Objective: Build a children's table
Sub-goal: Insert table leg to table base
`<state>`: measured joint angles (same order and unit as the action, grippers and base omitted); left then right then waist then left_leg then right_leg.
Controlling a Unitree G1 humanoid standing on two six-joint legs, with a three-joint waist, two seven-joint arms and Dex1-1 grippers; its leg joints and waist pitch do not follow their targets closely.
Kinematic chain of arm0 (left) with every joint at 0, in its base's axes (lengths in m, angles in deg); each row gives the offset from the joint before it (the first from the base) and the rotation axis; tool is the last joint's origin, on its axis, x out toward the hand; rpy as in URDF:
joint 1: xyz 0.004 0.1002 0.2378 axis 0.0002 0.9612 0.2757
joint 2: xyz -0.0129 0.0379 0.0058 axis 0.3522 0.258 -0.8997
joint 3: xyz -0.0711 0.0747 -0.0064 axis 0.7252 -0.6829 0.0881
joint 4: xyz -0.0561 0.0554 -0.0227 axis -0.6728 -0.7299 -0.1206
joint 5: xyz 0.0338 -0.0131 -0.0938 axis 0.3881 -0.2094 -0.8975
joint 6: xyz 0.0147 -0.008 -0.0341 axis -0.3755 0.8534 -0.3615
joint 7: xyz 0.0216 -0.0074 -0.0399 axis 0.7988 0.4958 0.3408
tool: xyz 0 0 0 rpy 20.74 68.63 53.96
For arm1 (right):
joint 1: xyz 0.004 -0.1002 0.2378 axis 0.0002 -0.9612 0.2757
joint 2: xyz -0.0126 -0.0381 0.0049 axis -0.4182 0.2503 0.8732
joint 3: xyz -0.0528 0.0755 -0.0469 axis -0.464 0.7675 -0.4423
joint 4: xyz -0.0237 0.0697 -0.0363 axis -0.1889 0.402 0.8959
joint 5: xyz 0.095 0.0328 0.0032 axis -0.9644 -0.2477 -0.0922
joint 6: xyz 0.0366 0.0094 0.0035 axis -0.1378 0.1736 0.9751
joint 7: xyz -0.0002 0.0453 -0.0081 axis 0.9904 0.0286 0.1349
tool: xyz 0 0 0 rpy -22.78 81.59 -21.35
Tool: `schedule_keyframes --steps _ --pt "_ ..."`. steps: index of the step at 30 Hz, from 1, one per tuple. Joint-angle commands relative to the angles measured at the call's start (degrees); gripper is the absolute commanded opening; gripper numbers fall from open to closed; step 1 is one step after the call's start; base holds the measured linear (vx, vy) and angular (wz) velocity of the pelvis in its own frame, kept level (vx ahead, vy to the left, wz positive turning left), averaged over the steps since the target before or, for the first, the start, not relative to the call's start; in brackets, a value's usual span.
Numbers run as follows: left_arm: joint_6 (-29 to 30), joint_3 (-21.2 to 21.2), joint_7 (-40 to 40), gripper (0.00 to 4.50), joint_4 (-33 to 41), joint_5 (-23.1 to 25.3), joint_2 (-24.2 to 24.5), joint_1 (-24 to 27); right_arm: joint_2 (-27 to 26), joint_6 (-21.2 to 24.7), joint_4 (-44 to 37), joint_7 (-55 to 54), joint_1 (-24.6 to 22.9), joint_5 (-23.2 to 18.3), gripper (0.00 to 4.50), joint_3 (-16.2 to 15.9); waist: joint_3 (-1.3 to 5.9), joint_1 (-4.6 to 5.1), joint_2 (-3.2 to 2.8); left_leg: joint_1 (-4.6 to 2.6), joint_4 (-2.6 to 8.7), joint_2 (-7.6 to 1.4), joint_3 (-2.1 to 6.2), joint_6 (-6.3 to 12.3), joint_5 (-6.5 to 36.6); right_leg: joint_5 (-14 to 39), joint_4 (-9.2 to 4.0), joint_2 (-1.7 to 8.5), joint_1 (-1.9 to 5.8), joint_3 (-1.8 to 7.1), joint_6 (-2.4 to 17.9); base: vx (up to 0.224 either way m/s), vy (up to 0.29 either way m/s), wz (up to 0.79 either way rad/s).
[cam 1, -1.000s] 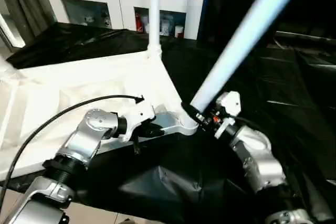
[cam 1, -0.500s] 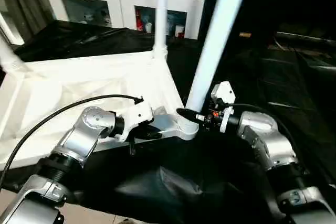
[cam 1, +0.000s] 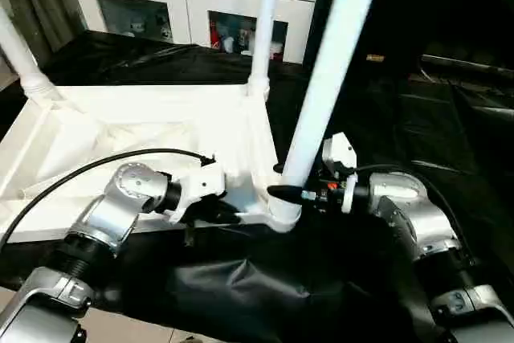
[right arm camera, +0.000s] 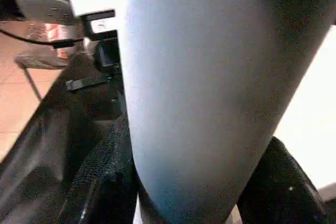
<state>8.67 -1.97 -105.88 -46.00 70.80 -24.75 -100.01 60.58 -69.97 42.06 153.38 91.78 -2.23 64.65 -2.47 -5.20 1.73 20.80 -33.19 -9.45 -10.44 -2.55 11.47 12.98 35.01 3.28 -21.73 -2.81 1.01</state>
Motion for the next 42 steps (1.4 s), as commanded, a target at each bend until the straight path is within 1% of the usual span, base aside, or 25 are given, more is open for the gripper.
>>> schedule_keyframes --steps 1,3,4,6,8,9,10,12,14,15,16,18,19,20,21,22,23,24,25,27,29,32,35,38,42 --pt "-0.92 -1.35 -0.9 0.0 -0.83 0.91 0.56 -0.94 1.27 2.25 4.19 2.74 -4.38 3.54 1.88 -5.67 1.92 0.07 -0.64 -0.92 4.51 -4.74 1.51 2.25 9.64 3.73 -3.74 5.86 1.78 3.1 14.26 0.0 0.0 0.0" --pt "-1.36 -1.39 -0.93 0.0 -1.44 1.4 0.82 -1.18 1.23 1.06 4.89 2.64 -4.63 4.49 1.88 -6.02 1.91 0.07 -0.58 -0.98 4.57 -4.76 1.54 1.96 10.3 4.67 -3.85 5.97 1.76 3.13 14.24 0.0 0.0 0.0" --pt "-1.41 -1.4 -0.8 0.0 -1.54 1.55 0.85 -1.22 1.19 0.83 5.01 2.53 -4.64 4.65 1.88 -6.04 1.91 0.05 -0.7 -1.0 4.58 -4.75 1.55 1.83 10.45 4.86 -3.85 5.98 1.71 3.15 14.23 0.0 0.0 0.0" --pt "-1.95 -1.23 0.53 0.0 -2.78 2.61 0.75 -1.64 1.02 0.06 5.15 2.27 -4.76 5.08 1.88 -6.37 1.84 0.11 -0.7 -0.98 4.67 -4.71 1.59 1.58 10.93 5.42 -3.96 5.94 1.74 3.17 14.14 0.0 0.0 0.0" --pt "-1.98 -1.11 0.83 0.0 -3.23 2.72 0.65 -1.75 1.12 -0.34 5.0 2.33 -4.85 5.5 1.88 -6.83 1.65 0.11 -0.65 -1.1 4.83 -4.75 1.59 1.14 12.33 7.34 -4.19 5.98 1.63 3.22 13.92 0.0 0.0 0.0" --pt "-1.98 -1.1 0.86 0.0 -3.25 2.74 0.64 -1.76 1.13 -0.39 5.0 2.33 -4.85 5.55 1.88 -6.87 1.45 0.13 -0.62 -1.17 4.97 -4.73 1.62 0.78 13.82 10.05 -4.5 6.07 1.59 3.3 13.52 0.0 0.0 0.0" --pt "-2.32 -1.11 1.03 0.0 -3.64 2.95 0.55 -1.84 1.44 -1.6 5.09 2.21 -4.98 6.98 1.88 -7.64 1.33 0.15 -0.64 -1.24 5.07 -4.76 1.67 0.52 14.65 11.69 -4.66 6.12 1.52 3.34 13.22 0.0 0.0 0.0" --pt "-2.6 -1.12 1.28 0.0 -3.89 3.21 0.52 -1.9 1.62 -3.09 5.53 1.32 -5.08 8.59 1.88 -8.32 1.07 0.18 -0.5 -1.59 5.32 -4.81 1.81 -0.38 17.16 17.05 -5.22 6.23 1.27 3.53 11.94 0.0 0.0 0.0" --pt "-2.57 -1.08 1.88 0.0 -3.88 3.45 0.57 -1.91 1.13 -4.68 7.18 -1.91 -4.67 10.41 1.88 -8.31 1.15 0.19 -0.53 -1.81 5.44 -4.91 1.97 -0.78 17.86 18.45 -5.37 6.39 1.26 3.69 11.51 0.0 0.0 0.0" --pt "-2.58 -1.09 1.97 0.0 -3.91 3.37 0.57 -1.91 0.57 -6.05 8.47 -4.36 -4.24 11.38 1.88 -8.04 1.16 0.26 -0.53 -1.74 5.51 -4.87 1.99 -0.91 17.61 17.95 -5.33 6.28 1.24 3.7 11.4 0.0 0.0 0.0" --pt "-2.53 -1.08 2.0 0.0 -3.79 3.29 0.56 -1.85 0.2 -6.59 9.18 -5.87 -3.99 11.81 1.88 -7.78 1.04 0.39 -0.47 -1.7 5.57 -4.81 2.04 -0.96 18.24 18.81 -5.45 6.31 1.16 3.72 11.23 0.0 0.0 0.0" --pt "-2.58 -1.11 2.02 0.0 -3.81 3.22 0.56 -1.84 -0.05 -6.86 9.59 -6.7 -3.86 12.04 1.88 -7.59 0.69 0.61 -0.55 -1.71 5.77 -4.81 2.32 -1.47 20.92 23.55 -5.8 6.4 1.02 3.7 10.25 0.0 0.0 0.0" --pt "-2.61 -1.14 2.05 0.0 -3.83 3.15 0.55 -1.83 -0.45 -5.98 9.43 -6.18 -4.08 11.32 1.88 -7.31 0.53 0.66 -0.56 -1.78 5.86 -4.79 2.46 -1.68 22.29 25.89 -6.02 6.46 0.93 3.69 9.74 0.0 0.0 0.0" --pt "-2.62 -1.14 1.98 0.0 -3.85 3.07 0.55 -1.81 -0.57 -5.66 9.23 -5.57 -4.36 10.89 1.88 -7.26 0.38 0.7 -0.55 -1.97 5.95 -4.79 2.75 -2.12 24.91 30.75 -6.45 6.64 0.73 3.76 8.28 -0.05 0.004 -0.06" --pt "-2.67 -1.12 1.92 0.0 -3.91 3.06 0.53 -1.8 -0.61 -5.72 9.23 -5.35 -4.54 10.71 1.88 -7.26 0.31 0.68 -0.63 -2.44 5.87 -4.78 2.95 -2.33 27.03 34.51 -6.94 6.83 0.3 3.89 7.03 -0.05 0.004 -0.06" --pt "-2.7 -1.11 1.89 0.0 -3.97 3.06 0.49 -1.82 -0.61 -5.88 9.3 -5.31 -4.61 10.67 1.88 -7.26 0.19 0.72 -0.57 -2.59 5.92 -4.78 3.02 -2.41 27.87 36.0 -7.13 6.84 0.14 3.9 6.51 0.0 0.0 0.0" --pt "-2.76 -1.1 1.73 0.0 -4.03 3.02 0.49 -1.82 -0.57 -5.9 9.38 -5.24 -4.66 10.56 1.88 -7.29 0.33 0.71 -0.53 -2.62 6.08 -4.79 3.2 -2.39 28.16 36.75 -7.23 6.84 0.24 3.89 5.87 0.0 0.0 0.0" --pt "-2.82 -1.1 1.53 0.0 -4.1 2.96 0.49 -1.84 -0.51 -5.94 9.49 -5.16 -4.69 10.46 1.88 -7.31 0.58 0.64 -0.6 -2.56 6.19 -4.87 3.14 -2.29 27.11 34.46 -7.09 6.72 0.32 3.96 6.1 0.0 0.0 0.0" --pt "-2.85 -1.12 1.28 0.0 -4.16 2.88 0.48 -1.86 -0.44 -6.03 9.64 -5.1 -4.69 10.37 1.88 -7.32 0.65 0.63 -0.63 -2.6 6.25 -4.92 3.02 -2.23 26.48 32.52 -7.0 6.61 0.34 3.95 6.56 0.0 0.0 0.0" --pt "-2.86 -1.19 1.1 0.0 -4.22 2.89 0.51 -1.89 -0.36 -6.37 10.16 -5.24 -4.59 10.12 1.88 -7.3 1.0 0.62 -0.58 -2.32 6.38 -4.92 2.52 -1.84 22.4 23.0 -6.29 6.21 0.78 3.87 9.09 0.0 0.0 0.0" --pt "-2.81 -1.24 0.91 0.0 -4.26 2.9 0.57 -1.94 -0.33 -6.47 10.64 -5.36 -4.41 9.98 1.88 -7.2 1.01 0.61 -0.56 -2.32 6.27 -4.9 2.19 -1.62 21.11 18.95 -5.96 6.08 0.86 3.86 10.62 0.0 0.0 0.0" --pt "-2.68 -1.27 0.6 0.0 -4.09 2.8 0.6 -1.91 -0.39 -6.02 11.29 -5.18 -4.22 9.58 1.88 -6.78 0.96 0.55 -0.53 -2.3 6.18 -4.83 2.04 -1.48 21.2 19.39 -5.95 6.2 0.97 3.88 11.23 0.0 0.0 0.0" --pt "-2.38 -1.28 0.01 0.0 -3.82 2.53 0.61 -1.74 -0.26 -5.98 11.98 -5.06 -4.04 9.7 1.88 -6.73 0.88 0.54 -0.47 -2.48 6.2 -4.89 2.1 -1.72 22.54 22.47 -6.28 6.3 0.8 3.93 10.59 0.0 0.0 0.0" --pt "-2.51 -1.18 -0.14 0.0 -3.95 2.61 0.68 -1.65 -0.21 -5.96 11.99 -4.99 -4.09 9.77 1.88 -6.71 0.82 0.55 -0.54 -2.48 6.33 -4.93 2.24 -1.89 23.23 23.81 -6.36 6.29 0.73 3.92 10.0 0.0 0.0 0.0" --pt "-2.68 -1.1 -0.22 0.0 -4.25 2.66 0.78 -1.62 -0.18 -5.99 12.0 -5.08 -4.15 9.82 1.88 -6.7 0.84 0.57 -0.55 -2.46 6.36 -4.95 2.22 -1.9 23.22 23.21 -6.37 6.3 0.67 4.0 9.95 0.0 0.0 0.0"
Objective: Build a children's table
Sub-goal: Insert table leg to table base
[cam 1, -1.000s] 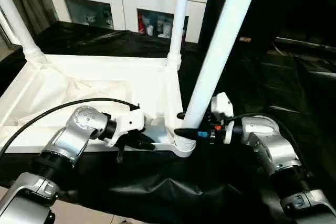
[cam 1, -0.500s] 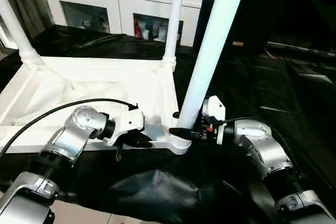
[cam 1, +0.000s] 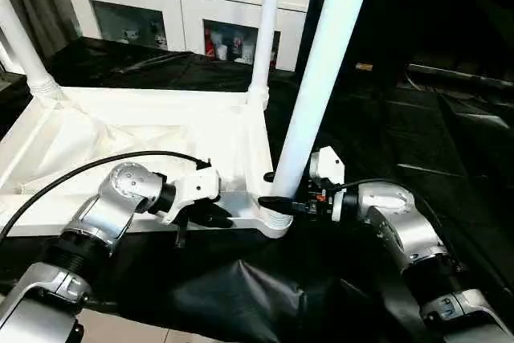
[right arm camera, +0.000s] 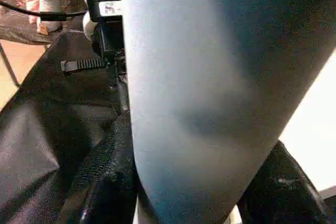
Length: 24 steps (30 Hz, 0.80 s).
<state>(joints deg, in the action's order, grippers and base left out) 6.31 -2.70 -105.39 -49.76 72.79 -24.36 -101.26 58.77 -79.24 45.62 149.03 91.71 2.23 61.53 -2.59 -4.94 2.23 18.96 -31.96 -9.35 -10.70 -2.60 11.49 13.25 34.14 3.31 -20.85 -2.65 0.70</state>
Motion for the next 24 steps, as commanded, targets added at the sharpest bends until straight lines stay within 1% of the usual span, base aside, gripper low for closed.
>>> schedule_keyframes --steps 1,3,4,6,7,8,9,10,11,12,13,14,15,16,17,18,19,20,21,22,23,24 --pt "-0.28 -0.33 -0.6 0.0 -0.48 0.67 0.38 -0.34 1.65 3.15 8.48 -0.85 -4.15 5.37 1.88 -3.58 0.91 0.3 -1.08 -0.63 5.13 -5.03 2.45 -1.83 23.2 22.88 -5.5 6.2 -0.26 3.85 10.27 0.0 0.0 0.0" --pt "-0.31 -0.15 -0.14 0.0 -0.83 0.69 0.2 -0.46 1.45 2.54 9.15 -2.18 -4.17 5.68 1.88 -3.35 0.91 0.29 -1.07 -0.64 5.13 -5.03 2.45 -1.82 23.21 22.9 -5.51 6.23 -0.26 3.85 10.29 0.0 0.0 0.0" --pt "-0.32 -0.11 -0.04 0.0 -0.9 0.69 0.16 -0.49 1.4 2.43 9.28 -2.42 -4.16 5.73 1.88 -3.29 0.91 0.29 -1.17 -0.65 5.13 -5.03 2.45 -1.88 23.27 23.01 -5.52 6.25 -0.28 3.87 10.27 0.0 0.0 0.0" --pt "-0.32 0.15 0.52 0.0 -1.36 0.65 -0.11 -0.68 1.01 1.65 10.29 -4.2 -4.02 6.14 1.88 -2.85 0.77 0.4 -1.1 -0.68 5.11 -4.92 2.49 -1.92 24.28 25.32 -5.77 6.31 -0.44 3.88 9.85 0.0 0.0 0.0" --pt "-0.31 0.21 0.64 0.0 -1.46 0.63 -0.18 -0.73 0.9 1.43 10.6 -4.72 -3.95 6.26 1.88 -2.72 0.77 0.4 -1.1 -0.68 5.11 -4.92 2.49 -1.92 24.28 25.32 -5.77 6.31 -0.44 3.88 9.85 0.0 0.0 0.0" --pt "-0.45 0.53 2.48 0.0 -2.38 1.11 -0.76 -1.21 0.17 0.73 12.23 -7.9 -3.45 6.67 1.88 -1.8 0.54 0.42 -1.25 -0.7 5.19 -4.94 2.74 -2.16 25.54 28.75 -6.06 6.49 -0.63 3.9 8.83 0.0 0.0 0.0" --pt "-0.44 0.81 4.03 0.0 -3.16 1.49 -1.28 -1.61 -0.47 0.58 13.58 -10.54 -2.98 6.88 1.88 -1.01 0.48 0.52 -1.1 -0.9 5.23 -4.89 2.93 -2.37 26.8 31.6 -6.38 6.52 -0.75 3.83 7.9 0.0 0.0 0.0" --pt "-0.17 1.0 4.92 0.0 -3.61 1.63 -1.62 -1.84 -0.77 0.55 14.27 -12.13 -2.71 7.13 1.88 -0.66 0.45 0.63 -1.08 -0.93 5.21 -4.86 2.98 -2.45 27.39 32.94 -6.45 6.54 -0.89 3.84 7.51 0.0 0.0 0.0" --pt "0.94 1.85 8.14 0.0 -5.25 1.88 -2.99 -2.66 -1.85 0.84 16.69 -17.84 -1.73 7.86 1.88 0.59 0.13 0.87 -1.26 -1.19 5.27 -4.76 3.15 -3.05 29.15 36.1 -6.79 6.45 -1.37 3.69 6.54 -0.052 0.006 -0.07" --pt "1.74 2.35 9.54 0.0 -6.0 1.68 -3.87 -3.04 -2.47 1.53 17.93 -20.47 -1.23 7.85 1.88 1.32 0.14 0.96 -1.23 -1.51 5.22 -4.67 3.59 -3.47 31.51 39.47 -7.17 6.59 -1.45 3.33 5.14 -0.052 0.006 -0.07" --pt "2.84 2.94 11.17 0.0 -6.65 1.36 -5.0 -3.38 -3.19 1.98 19.42 -23.5 -0.66 7.81 1.88 2.14 0.07 1.11 -1.22 -1.45 5.27 -4.65 3.71 -3.53 32.21 40.47 -7.33 6.65 -1.4 3.22 4.54 -0.062 0.018 -0.12" --pt "4.19 3.32 12.66 0.0 -6.92 1.04 -6.37 -3.62 -4.14 2.75 21.32 -27.28 0.11 7.48 1.88 3.28 0.08 1.47 -1.4 -1.24 5.55 -4.68 4.07 -3.98 33.31 40.65 -7.39 6.68 -1.12 2.83 4.15 -0.058 0.036 -0.15" --pt "5.06 3.52 13.56 0.0 -7.03 0.84 -7.24 -3.76 -4.76 3.1 22.68 -29.76 0.65 7.23 1.88 4.0 0.06 1.86 -1.67 -1.34 5.79 -4.73 4.43 -4.34 35.56 39.58 -7.52 6.5 -1.08 2.37 4.08 -0.058 0.036 -0.15" --pt "6.15 3.57 15.1 0.0 -7.19 1.01 -8.4 -3.95 -5.48 3.24 24.35 -33.51 1.49 7.21 1.88 4.75 0.12 2.08 -1.75 -1.29 5.87 -4.72 4.48 -4.47 36.3 38.47 -7.52 6.41 -0.98 2.22 4.17 0.0 0.0 0.0" --pt "7.76 3.36 17.56 0.0 -7.37 1.64 -10.11 -4.2 -6.56 3.58 26.76 -38.77 2.78 6.94 1.88 5.94 0.03 2.49 -2.2 -1.03 6.17 -4.72 4.63 -4.92 37.66 35.91 -7.35 6.28 -0.91 1.97 4.7 0.0 0.0 0.0" --pt "8.06 3.31 18.08 0.0 -7.42 1.8 -10.43 -4.25 -6.75 3.62 27.12 -39.53 3.0 6.85 1.88 6.14 0.0 2.8 -2.34 -1.13 6.32 -4.7 4.78 -5.41 39.61 34.59 -7.41 6.14 -0.88 1.49 4.83 0.0 0.0 0.0" --pt "8.94 3.14 19.62 0.0 -7.58 2.3 -11.36 -4.4 -7.3 3.73 28.17 -41.81 3.65 6.59 1.88 6.74 -0.08 2.97 -2.22 -1.17 6.49 -4.73 4.77 -5.5 40.36 33.84 -7.44 6.01 -0.8 1.29 4.84 0.0 0.0 0.0" --pt "10.27 3.01 21.8 0.0 -8.0 2.9 -12.7 -4.68 -7.99 3.6 29.63 -44.86 4.57 6.27 1.88 7.42 -0.28 2.9 -2.28 -1.46 6.36 -4.55 4.74 -5.21 41.62 34.84 -7.94 6.12 -1.12 1.11 4.35 0.0 0.0 0.0" --pt "10.56 3.03 22.28 0.0 -8.1 2.98 -12.99 -4.76 -8.11 3.61 29.82 -45.22 4.71 6.16 1.88 7.56 -0.31 3.12 -2.16 -1.92 6.11 -4.38 4.59 -4.93 42.36 36.36 -8.34 6.2 -1.57 1.04 4.03 0.0 0.0 0.0" --pt "14.57 3.34 28.9 0.0 -9.51 4.14 -16.95 -5.9 -9.71 3.61 32.45 -50.2 6.61 4.67 1.88 9.49 -0.42 3.27 -1.98 -2.19 6.0 -4.36 4.42 -4.77 42.63 36.96 -8.58 6.08 -1.79 0.9 3.94 0.0 0.0 0.0" --pt "17.04 3.8 32.91 0.0 -10.23 4.52 -19.47 -6.59 -10.48 3.76 33.68 -53.17 7.56 4.1 1.88 10.37 -0.44 3.28 -2.02 -2.98 5.6 -4.17 4.2 -4.53 43.05 38.01 -9.04 5.96 -2.32 0.53 3.5 0.0 0.0 0.0" --pt "18.33 4.17 35.0 0.0 -10.59 4.72 -20.82 -6.95 -10.89 3.78 34.43 -54.8 8.09 3.95 1.88 10.82 -0.57 3.12 -2.18 -3.83 5.2 -3.95 4.1 -4.2 43.48 38.48 -9.77 5.67 -2.7 -0.28 2.7 0.0 0.0 0.0"
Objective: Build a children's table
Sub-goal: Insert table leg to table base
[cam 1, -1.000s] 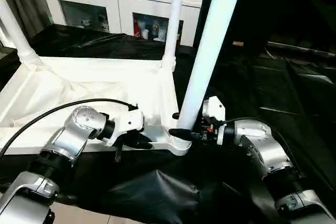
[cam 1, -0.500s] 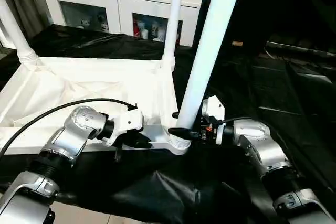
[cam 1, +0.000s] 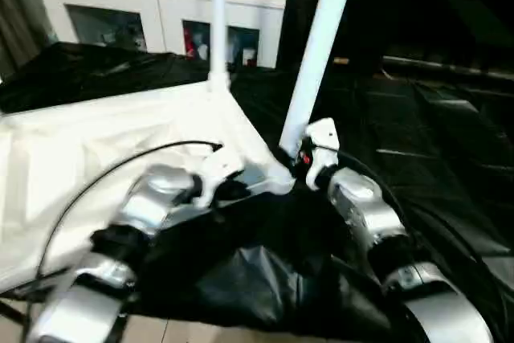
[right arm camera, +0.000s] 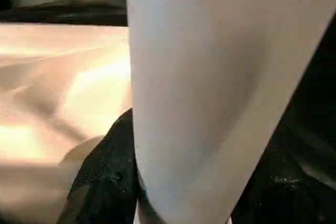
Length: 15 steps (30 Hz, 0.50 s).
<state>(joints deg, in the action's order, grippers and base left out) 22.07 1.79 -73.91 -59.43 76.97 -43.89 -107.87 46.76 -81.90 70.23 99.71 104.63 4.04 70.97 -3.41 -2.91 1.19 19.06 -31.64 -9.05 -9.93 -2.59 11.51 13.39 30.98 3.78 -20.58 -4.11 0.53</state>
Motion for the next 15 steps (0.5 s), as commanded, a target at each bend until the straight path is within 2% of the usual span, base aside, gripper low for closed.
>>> schedule_keyframes --steps 1,2,3,4,5,6,7,8,9,10,11,12,13,14,15 --pt "3.38 -0.43 5.56 0.0 -1.11 1.01 -3.08 -0.66 0.5 6.54 10.62 -7.45 -4.24 1.74 1.88 2.06 0.05 1.31 -1.17 -3.59 5.3 -4.25 3.58 -3.89 44.68 37.68 -6.85 4.92 -2.48 0.26 1.88 0.0 0.0 0.0" --pt "4.0 -0.88 7.5 0.0 -1.12 1.67 -4.93 -0.92 0.0 6.49 11.32 -9.23 -3.65 2.02 1.88 2.08 -0.1 1.31 -1.45 -3.17 5.89 -4.38 3.7 -4.0 46.1 36.85 -6.72 4.55 -2.0 -0.36 1.47 0.0 0.0 0.0" --pt "4.62 -1.56 9.47 0.0 -1.0 2.52 -6.7 -1.1 -0.79 6.16 12.52 -11.21 -2.81 2.18 1.88 2.28 -0.47 1.29 -2.43 -1.04 8.9 -5.33 3.07 -4.96 51.38 30.72 -3.99 2.98 0.15 -2.19 1.97 0.0 0.0 0.0" --pt "4.68 -1.7 9.77 0.0 -0.98 2.69 -6.96 -1.11 -0.96 6.13 12.69 -11.49 -2.68 2.13 1.88 2.37 -0.26 0.47 -3.01 2.05 11.92 -6.3 2.39 -5.84 54.8 22.82 2.01 2.02 3.1 -1.93 3.29 -0.074 0.034 0.07" --pt "4.87 -1.9 10.27 0.0 -0.88 3.06 -7.34 -1.1 -1.3 5.95 13.17 -12.01 -2.38 2.02 1.88 2.54 0.09 -2.71 -3.02 4.11 14.47 -6.38 -1.17 -5.26 56.27 8.15 8.24 0.91 3.53 -1.37 3.79 -0.041 -0.04 0.26" --pt "5.25 -1.91 10.34 0.0 -0.46 3.07 -7.63 -1.01 -1.65 5.96 13.44 -12.39 -2.14 2.11 1.88 2.46 1.05 -1.99 0.58 -0.91 10.28 -4.6 -1.47 -4.59 44.93 23.54 3.17 3.55 -0.64 2.82 2.86 -0.041 -0.04 0.26" --pt "5.61 -2.1 10.37 0.0 0.0 3.19 -7.75 -0.91 -1.97 5.86 13.83 -12.84 -1.87 2.2 1.88 2.36 1.67 -1.77 2.21 -4.91 4.18 -3.24 -0.83 -4.42 36.59 36.8 -2.28 6.73 -4.69 4.02 2.2 0.099 -0.116 0.15" --pt "6.0 -2.16 10.23 0.0 0.29 3.15 -7.74 -0.86 -2.15 5.91 14.2 -13.28 -1.66 2.37 1.88 2.26 0.93 -1.92 2.09 -2.63 -2.78 -2.89 1.85 1.11 17.8 51.94 -7.87 13.02 -3.67 6.82 3.27 0.099 -0.046 -0.42" --pt "6.0 -2.16 10.23 0.0 0.29 3.15 -7.74 -0.86 -2.15 5.91 14.2 -13.28 -1.66 2.37 1.88 2.26 -0.08 -2.34 0.53 2.9 0.44 -3.67 4.49 0.12 8.83 49.52 -5.66 12.07 1.3 4.4 4.51 0.099 -0.046 -0.42" --pt "6.46 -1.92 10.51 0.0 0.26 3.1 -7.81 -0.91 -2.36 5.74 14.81 -13.67 -1.34 2.52 1.88 2.51 0.79 -2.44 -0.18 2.96 3.58 -4.01 4.44 -1.84 9.71 41.38 -4.01 8.38 1.91 2.29 4.33 0.076 0.073 -0.52" --pt "6.86 -1.63 10.82 0.0 0.09 3.23 -7.61 -0.95 -2.66 5.56 15.6 -14.23 -0.9 2.71 1.88 3.01 1.13 -1.22 -0.84 1.73 5.29 -4.77 4.44 -5.1 23.84 23.35 -1.3 5.11 0.36 1.63 5.31 0.038 0.051 -0.13" --pt "7.0 -1.44 10.98 0.0 -0.05 3.31 -7.45 -0.97 -2.81 5.49 15.97 -14.51 -0.67 2.83 1.88 3.31 1.13 -1.22 -0.84 1.73 5.29 -4.77 4.44 -5.1 23.84 23.35 -1.3 5.11 0.36 1.63 5.31 0.038 0.051 -0.13" --pt "7.0 -1.18 11.04 0.0 -0.28 3.3 -7.22 -1.06 -2.88 5.39 16.21 -14.58 -0.44 2.91 1.88 3.5 1.57 -1.28 -0.78 -0.72 4.91 -4.39 3.49 -4.74 31.78 25.23 -2.51 6.08 -1.11 3.13 6.52 0.0 0.0 0.0" --pt "7.01 -1.1 11.16 0.0 -0.42 3.26 -7.09 -1.12 -2.95 5.3 16.4 -14.68 -0.27 3.08 1.88 3.7 1.36 -1.46 -1.15 -0.58 5.03 -4.41 3.36 -4.27 30.94 24.5 -2.73 6.28 -1.16 3.43 6.98 0.0 0.0 0.0" --pt "7.06 -1.07 11.16 0.0 -0.42 3.32 -6.9 -1.21 -3.01 5.34 16.6 -14.76 -0.02 3.03 1.88 4.0 1.08 -1.38 -1.25 -0.04 5.55 -4.65 3.43 -4.16 30.14 23.57 -3.01 6.23 -0.76 3.44 6.94 0.0 0.0 0.0"
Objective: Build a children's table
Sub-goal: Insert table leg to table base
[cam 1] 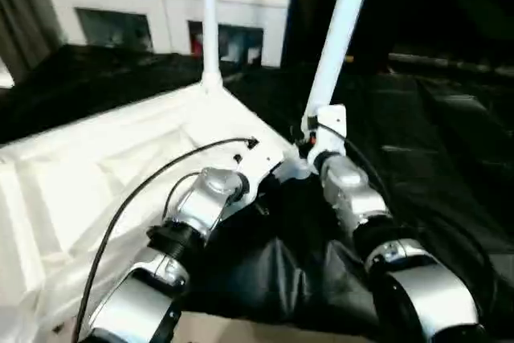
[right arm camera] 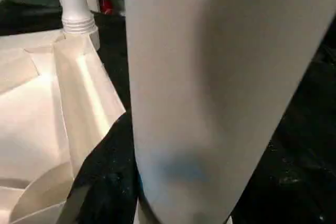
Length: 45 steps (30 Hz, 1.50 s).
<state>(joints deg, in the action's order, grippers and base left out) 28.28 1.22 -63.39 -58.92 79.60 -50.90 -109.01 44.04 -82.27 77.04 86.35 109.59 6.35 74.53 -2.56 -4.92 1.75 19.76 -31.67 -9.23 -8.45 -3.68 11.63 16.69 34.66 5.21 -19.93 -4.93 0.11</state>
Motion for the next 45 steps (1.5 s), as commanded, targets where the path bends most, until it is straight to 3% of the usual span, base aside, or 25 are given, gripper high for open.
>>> schedule_keyframes --steps 1,2,3,7,12,15,19,20,21,23,25,26,28,30,31,32,33,34,35,37,41,44,45 --pt "0.85 -0.49 0.65 0.0 -0.93 0.69 0.13 -0.07 -0.3 5.72 9.8 -1.41 -4.95 0.72 1.88 0.48 0.29 0.74 -1.47 -0.36 5.76 -4.52 2.11 -3.18 29.69 19.93 -6.56 4.7 -0.98 4.05 7.03 0.0 0.0 0.0" --pt "0.9 -0.38 0.64 0.0 -0.97 0.66 0.3 -0.2 -0.3 5.66 9.95 -1.44 -4.7 0.85 1.88 0.56 0.46 0.78 -1.33 0.02 6.05 -4.48 2.17 -3.31 28.81 18.97 -6.34 4.59 -0.53 3.72 6.24 0.0 0.0 0.0" --pt "0.88 -0.3 0.54 0.0 -1.07 0.65 0.54 -0.38 -0.38 5.77 10.1 -1.09 -4.36 0.91 1.88 0.61 0.55 0.82 -1.25 -0.04 6.03 -4.51 2.11 -3.25 28.6 18.92 -6.45 4.66 -0.52 3.73 6.17 0.0 0.0 0.0" --pt "0.87 -0.07 0.06 0.0 -1.18 0.49 0.97 -0.69 -0.61 6.12 10.68 0.7 -3.38 1.79 1.88 -0.04 0.33 0.85 -1.22 -0.6 5.92 -4.51 1.88 -3.38 30.29 21.39 -7.0 4.96 -1.23 4.05 6.12 0.0 0.0 0.0" --pt "0.69 -0.09 -0.8 0.0 -0.49 0.42 1.69 -0.34 -0.85 4.97 10.38 5.72 -2.17 2.06 1.88 -0.38 0.18 0.96 -1.09 -0.35 6.04 -4.58 1.94 -2.8 30.28 23.28 -7.24 5.19 -1.26 4.16 5.68 0.0 0.0 0.0" --pt "0.45 0.01 -1.04 0.0 -0.44 0.32 2.04 -0.36 -0.73 4.69 9.97 7.22 -1.67 1.81 2.58 -0.22 0.26 1.04 -1.12 -0.37 6.02 -4.63 1.82 -2.55 29.3 22.17 -7.19 5.21 -1.21 4.21 6.21 0.0 0.0 0.0" --pt "-0.74 0.51 -3.12 0.0 -0.02 -0.31 4.07 -0.77 1.02 4.2 7.17 15.1 0.02 1.73 2.84 -1.08 0.71 0.91 -1.15 -0.02 5.99 -4.9 1.31 -1.43 23.59 15.27 -6.66 5.16 -0.5 4.13 8.46 0.0 0.0 0.0" --pt "-0.81 0.61 -3.41 0.0 0.04 -0.38 4.43 -0.82 1.44 4.3 6.57 16.41 0.15 1.87 2.98 -1.4 0.91 1.2 -0.83 0.48 6.07 -5.0 1.21 -0.74 20.93 13.14 -6.11 4.85 0.05 3.95 9.06 0.0 0.0 0.0" --pt "-0.99 0.73 -3.89 0.0 0.22 -0.46 4.97 -0.79 2.1 4.61 5.34 18.05 0.18 1.63 3.05 -1.57 1.13 1.12 -0.4 0.44 5.74 -4.85 0.75 0.24 18.58 12.61 -6.18 4.92 0.07 4.09 9.53 0.0 0.0 0.0" --pt "-1.57 0.76 -4.43 0.0 0.28 -0.47 5.48 -0.8 2.71 4.87 4.32 19.64 0.24 1.44 3.27 -1.63 1.22 0.88 -0.36 0.18 5.34 -4.96 0.22 1.73 16.35 13.63 -6.42 5.18 -0.42 4.5 10.61 0.0 0.0 0.0" --pt "-2.48 0.85 -5.65 0.0 0.82 -0.63 6.5 -0.64 4.08 5.51 1.87 23.19 0.08 0.84 3.37 -1.72 1.39 0.77 -0.44 0.53 5.07 -5.01 -0.14 2.39 13.59 12.9 -6.3 5.01 -0.3 4.34 11.41 0.0 0.0 0.0" --pt "-2.48 0.85 -5.65 0.0 0.82 -0.63 6.5 -0.64 4.08 5.51 1.87 23.19 0.08 0.84 3.42 -1.72 1.5 0.71 -0.46 0.59 4.96 -5.03 -0.25 2.57 12.34 11.39 -6.08 5.01 -0.25 4.32 11.65 0.0 0.0 0.0" --pt "-3.16 0.85 -6.89 0.0 1.51 -0.92 7.33 -0.39 5.25 6.33 -1.07 26.94 -0.67 0.13 3.47 -2.14 2.05 0.36 -0.56 0.67 4.4 -5.03 -0.67 3.82 6.5 2.78 -5.1 4.87 0.16 4.22 13.1 0.0 0.0 0.0" --pt "-5.08 0.57 -9.86 0.0 3.03 -1.75 8.97 0.24 7.6 7.39 -7.52 34.55 -3.04 -1.16 3.81 -3.51 2.7 0.2 -0.74 1.14 3.57 -4.57 -1.12 6.15 0.48 -11.64 -3.49 3.91 0.5 3.86 15.06 0.0 0.0 0.0" --pt "-5.08 0.57 -9.86 0.0 3.03 -1.75 8.97 0.24 7.6 7.39 -7.52 34.55 -3.04 -1.16 3.86 -3.51 2.68 -0.1 -0.58 0.85 3.33 -4.5 -1.23 6.79 -0.45 -14.77 -3.41 3.71 0.5 3.86 15.2 0.0 0.0 0.0" --pt "-5.44 0.46 -11.97 0.0 4.09 -2.43 10.07 0.73 9.45 7.88 -12.03 39.31 -5.08 -1.93 3.93 -4.79 2.8 0.04 -0.37 1.13 2.93 -4.24 -1.44 8.92 -2.25 -20.51 -2.78 3.64 0.6 3.8 16.52 0.0 0.0 0.0" --pt "-8.29 0.34 -16.44 0.0 5.25 -3.93 11.64 1.62 11.96 8.27 -17.71 44.54 -7.74 -2.83 4.04 -6.14 2.8 0.04 -0.37 1.13 2.93 -4.24 -1.44 8.92 -2.25 -20.51 -2.78 3.64 0.6 3.8 16.52 0.0 0.0 0.0" --pt "-8.38 0.34 -16.57 0.0 5.28 -3.97 11.69 1.64 12.03 8.28 -17.88 44.69 -7.82 -2.86 4.04 -6.18 2.93 -0.56 -0.09 1.3 2.45 -4.09 -1.37 10.48 -3.45 -23.23 -2.57 3.53 1.12 3.72 15.76 0.0 0.0 0.0" --pt "-11.84 0.16 -22.59 0.0 6.73 -5.59 14.34 3.1 15.39 8.1 -24.81 50.49 -11.14 -4.18 4.18 -7.45 3.06 -0.47 0.04 1.63 2.32 -4.0 -1.32 11.49 -4.9 -26.14 -2.18 3.27 1.22 3.56 15.75 0.0 0.0 0.0" --pt "-13.21 -0.18 -26.09 0.0 7.55 -6.32 15.98 3.91 16.65 8.69 -27.66 52.64 -12.23 -5.13 4.36 -7.41 2.82 -0.48 -0.28 1.81 2.28 -4.28 -1.56 11.78 -3.08 -24.48 -2.25 3.34 0.79 3.42 15.29 0.0 0.0 0.0" --pt "-14.61 -0.52 -31.48 0.0 8.43 -7.38 19.0 5.11 18.52 11.94 -32.88 56.68 -14.02 -7.6 4.36 -7.19 2.21 -0.7 -0.67 1.0 2.81 -5.03 -1.97 6.64 5.01 -7.06 -3.19 3.34 -0.13 3.77 15.87 0.0 0.0 0.0" --pt "-16.11 -0.63 -35.9 0.0 9.49 -8.84 21.22 6.51 20.19 13.86 -36.45 60.22 -16.02 -8.92 4.36 -7.97 2.07 -0.82 -0.66 0.79 3.15 -5.12 -1.96 4.34 7.35 -2.54 -3.41 3.33 -0.24 3.95 14.63 0.0 0.0 0.0" --pt "-16.05 -0.65 -36.09 0.0 9.6 -8.94 21.31 6.58 20.32 13.89 -36.67 60.45 -16.18 -8.91 4.36 -8.11 2.07 -0.82 -0.66 0.79 3.15 -5.12 -1.96 4.34 7.35 -2.54 -3.41 3.33 -0.24 3.95 14.63 0.0 0.0 0.0"
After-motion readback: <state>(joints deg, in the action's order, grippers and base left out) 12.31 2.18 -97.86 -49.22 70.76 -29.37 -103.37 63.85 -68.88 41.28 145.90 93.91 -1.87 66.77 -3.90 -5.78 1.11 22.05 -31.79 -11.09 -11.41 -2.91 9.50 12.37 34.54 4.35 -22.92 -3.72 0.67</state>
